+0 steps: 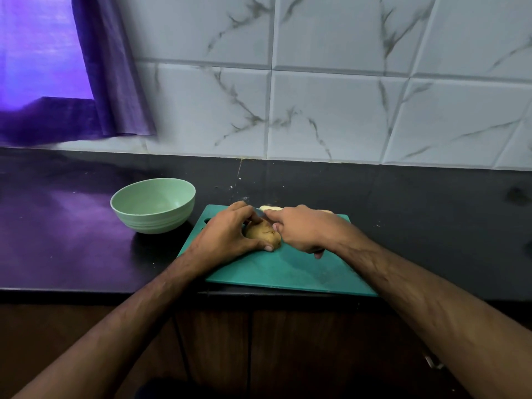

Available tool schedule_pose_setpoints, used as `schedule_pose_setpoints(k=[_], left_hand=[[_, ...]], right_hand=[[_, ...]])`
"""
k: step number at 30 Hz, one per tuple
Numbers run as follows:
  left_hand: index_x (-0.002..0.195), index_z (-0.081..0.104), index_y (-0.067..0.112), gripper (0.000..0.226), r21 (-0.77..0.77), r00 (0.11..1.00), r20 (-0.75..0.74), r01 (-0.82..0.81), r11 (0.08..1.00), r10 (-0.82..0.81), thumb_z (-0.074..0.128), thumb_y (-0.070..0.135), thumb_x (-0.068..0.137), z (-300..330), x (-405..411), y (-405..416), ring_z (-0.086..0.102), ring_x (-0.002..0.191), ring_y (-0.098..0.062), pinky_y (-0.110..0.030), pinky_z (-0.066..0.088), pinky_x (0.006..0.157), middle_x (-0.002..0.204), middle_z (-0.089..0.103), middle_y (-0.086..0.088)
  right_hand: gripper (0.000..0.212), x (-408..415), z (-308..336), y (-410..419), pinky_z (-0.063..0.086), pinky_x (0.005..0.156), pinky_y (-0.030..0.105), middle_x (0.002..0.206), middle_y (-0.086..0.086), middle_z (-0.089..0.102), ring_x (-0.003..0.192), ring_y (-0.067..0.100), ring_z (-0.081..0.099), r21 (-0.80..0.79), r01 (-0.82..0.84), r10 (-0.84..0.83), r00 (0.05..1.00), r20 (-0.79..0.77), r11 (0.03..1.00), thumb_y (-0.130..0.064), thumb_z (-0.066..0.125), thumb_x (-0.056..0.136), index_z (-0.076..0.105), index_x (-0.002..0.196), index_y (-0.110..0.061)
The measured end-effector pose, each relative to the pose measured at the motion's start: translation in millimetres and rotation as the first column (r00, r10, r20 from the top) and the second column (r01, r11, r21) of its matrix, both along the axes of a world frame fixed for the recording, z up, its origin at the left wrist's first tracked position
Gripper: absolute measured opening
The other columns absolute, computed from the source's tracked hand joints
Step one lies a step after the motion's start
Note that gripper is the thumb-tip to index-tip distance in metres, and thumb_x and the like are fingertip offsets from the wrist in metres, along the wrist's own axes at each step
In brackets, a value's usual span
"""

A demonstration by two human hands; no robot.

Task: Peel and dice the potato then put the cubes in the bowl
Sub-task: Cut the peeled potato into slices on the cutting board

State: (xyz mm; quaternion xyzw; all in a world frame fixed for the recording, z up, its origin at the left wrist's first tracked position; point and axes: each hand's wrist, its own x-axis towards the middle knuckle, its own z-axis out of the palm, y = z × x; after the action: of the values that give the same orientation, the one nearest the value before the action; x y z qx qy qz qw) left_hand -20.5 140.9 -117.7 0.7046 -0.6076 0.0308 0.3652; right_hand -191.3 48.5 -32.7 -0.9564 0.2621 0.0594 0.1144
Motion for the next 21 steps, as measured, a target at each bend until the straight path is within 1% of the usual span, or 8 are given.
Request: schedule_pose_setpoints(k=[2,4,5,7,10,14,18,21], left_hand=[[0.093,0.059,0.038,0.057,0.012,1.000,0.005,0.003,1.000,-0.003,0.073,0.078,0.054,-1,0,-1,0.058,0.090,-0.002,-0.040,0.054,0.076,0.094,0.055,0.020],[0.095,0.063,0.032,0.064,0.022,1.000,0.014,-0.009,1.000,0.008,0.072,0.080,0.054,-1,1,-1,0.059,0.091,-0.003,-0.040,0.055,0.077,0.095,0.055,0.020],[0.097,0.065,0.029,0.068,0.026,1.000,0.019,-0.016,1.000,0.015,0.070,0.081,0.054,-1,0,-1,0.059,0.092,-0.004,-0.040,0.055,0.078,0.096,0.055,0.020],[0.098,0.066,0.028,0.071,0.035,0.999,0.028,-0.026,0.999,0.025,0.069,0.083,0.053,0,-1,-1,0.060,0.092,-0.004,-0.041,0.055,0.078,0.097,0.055,0.019],[0.098,0.065,0.029,0.070,0.050,0.999,0.037,-0.030,0.998,0.028,0.070,0.083,0.053,3,-3,1,0.060,0.093,-0.005,-0.041,0.055,0.079,0.098,0.055,0.020],[0.102,0.065,0.026,0.068,0.082,0.997,0.070,-0.030,0.996,0.024,0.072,0.078,0.059,7,-6,7,0.060,0.095,-0.007,-0.041,0.056,0.080,0.101,0.054,0.019],[0.110,0.066,0.027,0.072,0.084,0.997,0.078,-0.009,0.996,0.003,0.065,0.082,0.064,3,-1,13,0.061,0.095,-0.008,-0.041,0.055,0.083,0.102,0.054,0.018],[0.114,0.066,0.029,0.068,0.070,0.997,0.073,0.009,0.998,-0.014,0.065,0.079,0.068,0,0,14,0.062,0.097,-0.007,-0.042,0.055,0.084,0.103,0.054,0.018]], right_hand=[[0.041,-5,-5,5,0.057,0.044,0.034,0.118,0.016,0.060,0.067,0.026,0.064,-0.025,0.005,-0.005,1.000,0.007,1.000,-0.021,0.033,0.108,0.041,0.147,-0.029],[0.048,-22,-11,15,0.060,0.059,0.040,0.118,0.017,0.060,0.071,0.028,0.066,-0.044,0.010,-0.009,1.000,0.013,0.999,-0.024,0.031,0.109,0.028,0.156,-0.034],[0.049,-35,-15,21,0.061,0.060,0.040,0.111,0.014,0.058,0.068,0.026,0.065,-0.040,0.024,-0.023,1.000,0.014,0.999,-0.028,0.029,0.110,0.021,0.157,-0.039],[0.051,-64,-23,34,0.057,0.055,0.036,0.091,0.004,0.048,0.056,0.016,0.058,-0.033,0.050,-0.050,0.999,0.011,0.998,-0.036,0.025,0.111,0.010,0.158,-0.046],[0.054,-93,-34,48,0.051,0.062,0.032,0.086,-0.002,0.050,0.061,0.008,0.049,-0.059,0.060,-0.058,0.998,0.031,0.996,-0.039,0.025,0.111,0.001,0.158,-0.050],[0.056,-95,-36,47,0.043,0.061,0.030,0.080,-0.005,0.047,0.067,0.008,0.046,-0.226,0.041,-0.034,0.999,0.038,0.973,-0.039,0.024,0.111,-0.002,0.160,-0.045],[0.058,-87,-31,40,0.045,0.063,0.034,0.076,-0.006,0.044,0.065,0.010,0.043,-0.375,0.045,-0.033,0.999,0.037,0.926,-0.029,0.027,0.111,-0.002,0.160,-0.043],[0.053,-82,-19,28,0.047,0.066,0.035,0.084,-0.006,0.046,0.071,0.014,0.051,-0.280,0.107,-0.087,0.993,0.081,0.954,-0.032,0.026,0.111,0.009,0.158,-0.050]])
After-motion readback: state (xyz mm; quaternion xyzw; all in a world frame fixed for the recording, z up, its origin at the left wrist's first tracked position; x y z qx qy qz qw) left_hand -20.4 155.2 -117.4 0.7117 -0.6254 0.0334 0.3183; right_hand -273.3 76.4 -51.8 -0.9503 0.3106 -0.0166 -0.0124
